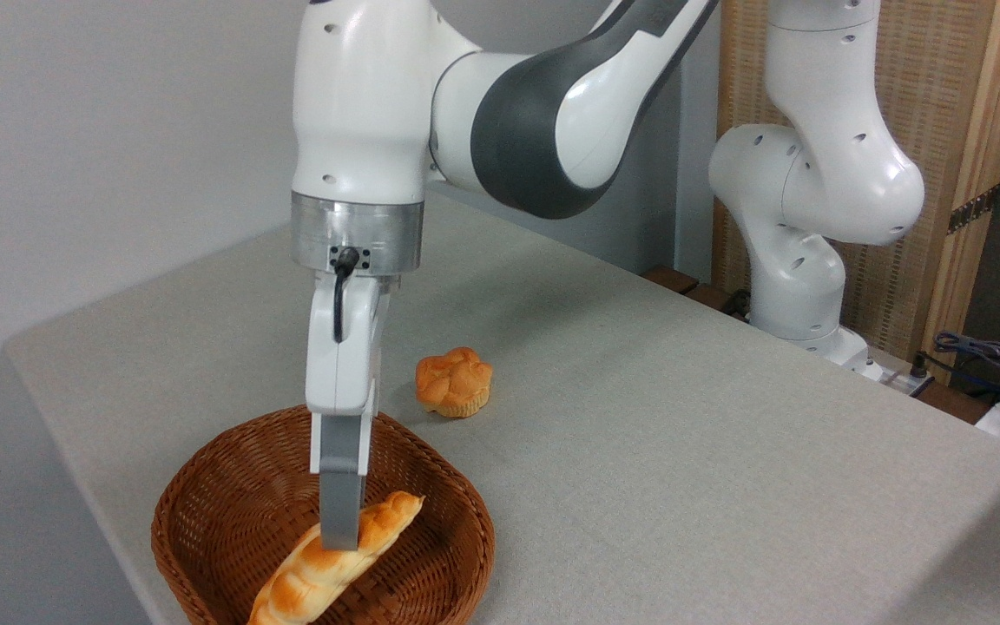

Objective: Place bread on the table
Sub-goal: 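Carry the braided bread out of the basket beside the orange bun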

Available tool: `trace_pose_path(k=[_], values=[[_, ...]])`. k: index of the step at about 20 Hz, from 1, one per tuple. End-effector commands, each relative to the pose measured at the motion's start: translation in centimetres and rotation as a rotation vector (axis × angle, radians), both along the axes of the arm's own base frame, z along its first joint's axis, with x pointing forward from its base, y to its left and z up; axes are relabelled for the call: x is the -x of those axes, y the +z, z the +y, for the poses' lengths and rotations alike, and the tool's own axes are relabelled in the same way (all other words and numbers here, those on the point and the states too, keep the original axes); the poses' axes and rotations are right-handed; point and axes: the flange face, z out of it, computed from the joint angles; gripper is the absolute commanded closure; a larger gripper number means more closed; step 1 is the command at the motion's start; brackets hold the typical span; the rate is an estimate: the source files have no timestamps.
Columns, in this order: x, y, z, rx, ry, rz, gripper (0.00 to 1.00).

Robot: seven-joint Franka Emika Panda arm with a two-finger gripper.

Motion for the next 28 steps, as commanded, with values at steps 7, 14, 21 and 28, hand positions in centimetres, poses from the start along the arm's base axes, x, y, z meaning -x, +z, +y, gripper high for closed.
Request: trace_pose_path(k=[7, 14, 21, 28], values=[[1.0, 3.2, 0.7, 0.042, 0.044, 0.053, 0.74], [3.8, 7.6, 5.1, 0.100, 0.144, 0.158, 0.74], [10.3, 9.8, 5.7, 0.131, 0.159, 0.282, 0.73], [15.8, 6.4, 4.5, 0.154, 0.151, 0.356, 0.55]])
